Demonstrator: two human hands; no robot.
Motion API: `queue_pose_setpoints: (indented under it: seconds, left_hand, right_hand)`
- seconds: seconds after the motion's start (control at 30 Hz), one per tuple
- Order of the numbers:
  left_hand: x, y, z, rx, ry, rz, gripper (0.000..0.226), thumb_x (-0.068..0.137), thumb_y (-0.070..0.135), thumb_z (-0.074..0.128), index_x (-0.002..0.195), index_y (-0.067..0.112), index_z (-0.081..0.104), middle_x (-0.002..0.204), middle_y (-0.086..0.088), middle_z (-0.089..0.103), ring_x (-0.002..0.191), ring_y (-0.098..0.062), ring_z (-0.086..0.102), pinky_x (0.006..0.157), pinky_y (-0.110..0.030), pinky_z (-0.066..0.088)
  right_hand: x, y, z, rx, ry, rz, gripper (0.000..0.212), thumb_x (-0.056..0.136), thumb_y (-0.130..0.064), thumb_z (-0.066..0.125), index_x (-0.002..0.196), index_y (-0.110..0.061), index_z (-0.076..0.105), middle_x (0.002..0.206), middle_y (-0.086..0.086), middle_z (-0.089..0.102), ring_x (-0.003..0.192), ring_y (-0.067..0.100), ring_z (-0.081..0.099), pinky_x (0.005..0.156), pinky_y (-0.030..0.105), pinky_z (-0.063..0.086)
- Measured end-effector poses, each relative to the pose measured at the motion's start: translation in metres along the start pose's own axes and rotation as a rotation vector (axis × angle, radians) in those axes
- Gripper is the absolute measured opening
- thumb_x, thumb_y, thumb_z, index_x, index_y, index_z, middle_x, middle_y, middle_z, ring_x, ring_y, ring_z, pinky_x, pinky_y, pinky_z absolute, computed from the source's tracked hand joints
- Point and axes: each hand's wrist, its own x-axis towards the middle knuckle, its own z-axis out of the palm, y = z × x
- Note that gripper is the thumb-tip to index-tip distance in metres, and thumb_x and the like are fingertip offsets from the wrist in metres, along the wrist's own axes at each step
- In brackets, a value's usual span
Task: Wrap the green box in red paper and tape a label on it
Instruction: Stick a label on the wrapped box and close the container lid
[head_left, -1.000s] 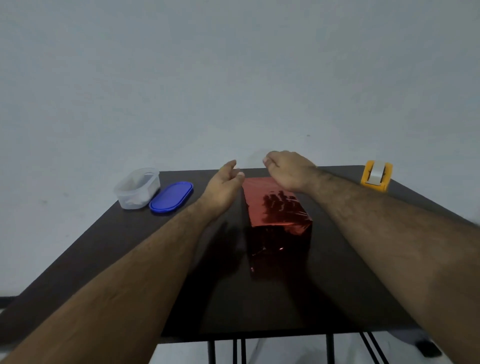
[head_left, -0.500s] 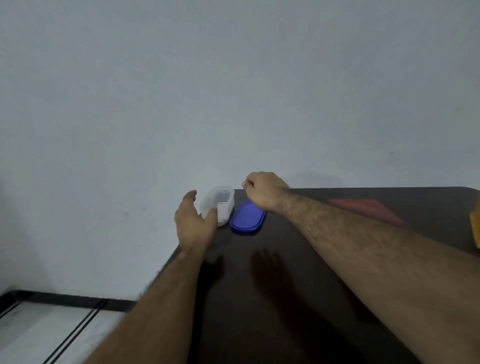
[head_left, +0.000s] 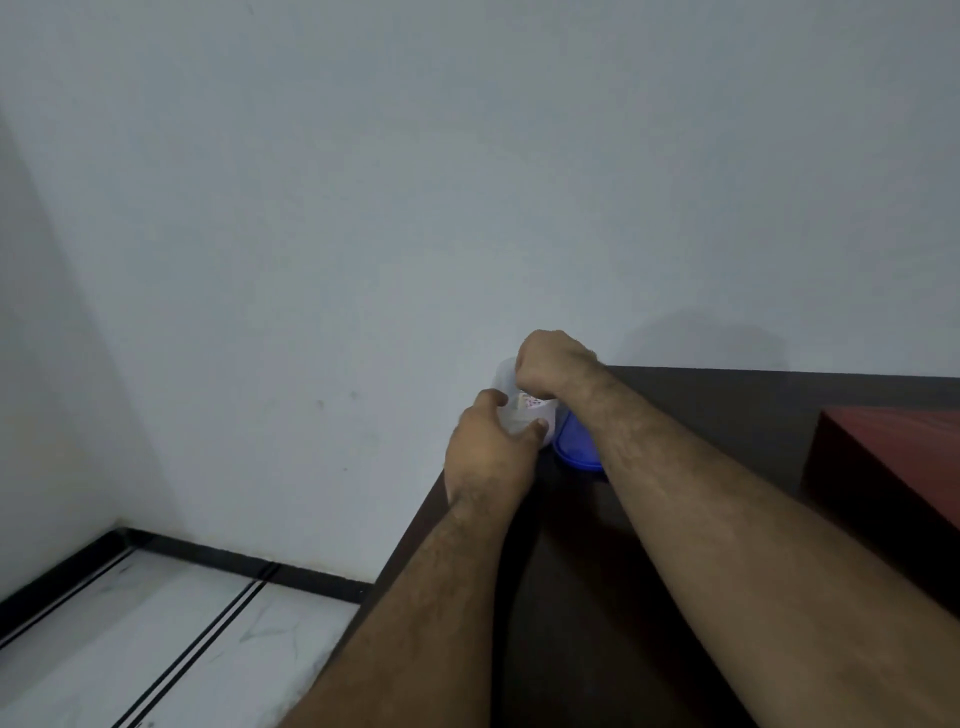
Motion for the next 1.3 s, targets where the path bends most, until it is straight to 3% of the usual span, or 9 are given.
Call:
queue_pose_setpoints:
  seconds: [0.13,0.23,0.33,0.43,0.57,0.73,0.93,1.1,1.3]
  left_hand:
    - [0.0,-0.002,0.001,0.043,-0.008,0.041,0.052,0.094,0.043,0.071,0.142,0.031,0.054,0.127,0.006,0.069,0.102,-0.012,0.065,0.073,-0.024,0.048]
    - [-0.003,0.0,0.0,0.014,-0.016,0.058,0.048,0.094,0.041,0.071,0.139,0.031,0.057,0.122,0.008,0.07,0.095,-0.009,0.062,0.066,-0.021,0.043]
    - [-0.005,0.003,-0.001,0.013,-0.015,0.069,0.048,0.094,0.043,0.073,0.137,0.031,0.058,0.124,0.008,0.07,0.101,-0.011,0.064,0.079,-0.027,0.051]
    - [-0.006,0.004,-0.002,0.02,-0.011,0.061,0.05,0.094,0.045,0.074,0.138,0.031,0.057,0.128,0.007,0.069,0.107,-0.014,0.066,0.087,-0.032,0.056]
    - [-0.007,0.004,-0.001,0.035,-0.013,0.049,0.054,0.094,0.046,0.074,0.142,0.031,0.056,0.135,0.005,0.067,0.114,-0.017,0.067,0.096,-0.038,0.058]
    - [-0.006,0.004,-0.001,0.047,-0.002,0.065,0.055,0.093,0.047,0.074,0.142,0.033,0.056,0.133,0.006,0.069,0.112,-0.016,0.068,0.094,-0.037,0.059]
    - [-0.007,0.003,0.0,0.059,-0.006,0.077,0.053,0.092,0.048,0.075,0.141,0.034,0.057,0.132,0.006,0.069,0.111,-0.015,0.068,0.094,-0.038,0.059]
    - [-0.004,0.002,0.001,0.064,-0.002,0.066,0.052,0.092,0.049,0.075,0.138,0.034,0.057,0.132,0.006,0.068,0.105,-0.012,0.064,0.09,-0.034,0.057]
    - [-0.001,0.0,0.006,-0.013,-0.009,0.129,0.078,0.088,0.044,0.078,0.157,0.032,0.043,0.15,0.006,0.058,0.131,-0.018,0.059,0.106,-0.038,0.05]
  right_hand:
    - [-0.005,0.0,0.002,-0.301,-0.139,-0.093,0.002,0.094,-0.021,0.06,0.094,-0.021,0.058,0.102,-0.001,0.058,0.102,0.021,0.049,0.103,0.041,0.035]
    - [-0.007,0.001,0.0,-0.326,-0.26,-0.097,0.006,0.093,-0.028,0.062,0.087,-0.027,0.06,0.109,-0.004,0.054,0.11,0.019,0.039,0.112,0.048,0.027]
    - [-0.006,0.002,0.0,-0.302,-0.235,-0.099,0.008,0.087,-0.031,0.065,0.094,-0.029,0.067,0.109,-0.004,0.062,0.111,0.02,0.049,0.109,0.05,0.03]
    - [-0.007,0.002,0.001,-0.248,-0.137,-0.086,0.005,0.089,-0.027,0.067,0.094,-0.025,0.064,0.103,-0.003,0.066,0.099,0.018,0.058,0.106,0.044,0.035]
    - [-0.006,0.006,0.002,-0.187,-0.056,-0.074,0.031,0.087,-0.017,0.072,0.117,-0.024,0.067,0.108,-0.003,0.066,0.099,0.019,0.061,0.099,0.04,0.038]
    - [-0.006,0.01,0.002,-0.181,-0.146,-0.117,0.029,0.096,-0.016,0.065,0.125,-0.014,0.068,0.106,0.004,0.062,0.107,0.028,0.063,0.098,0.045,0.046]
    - [-0.006,0.011,0.001,-0.106,-0.18,-0.123,0.031,0.096,-0.01,0.065,0.127,-0.011,0.068,0.127,0.009,0.068,0.12,0.031,0.064,0.102,0.046,0.046]
    - [-0.003,0.016,-0.004,0.11,-0.114,-0.068,0.039,0.08,-0.008,0.084,0.114,-0.024,0.072,0.113,-0.002,0.07,0.105,0.02,0.067,0.103,0.043,0.051]
    - [-0.008,0.036,-0.032,0.735,0.148,-0.062,0.039,0.066,-0.005,0.097,0.098,-0.019,0.08,0.095,-0.001,0.077,0.091,0.017,0.075,0.08,0.035,0.065]
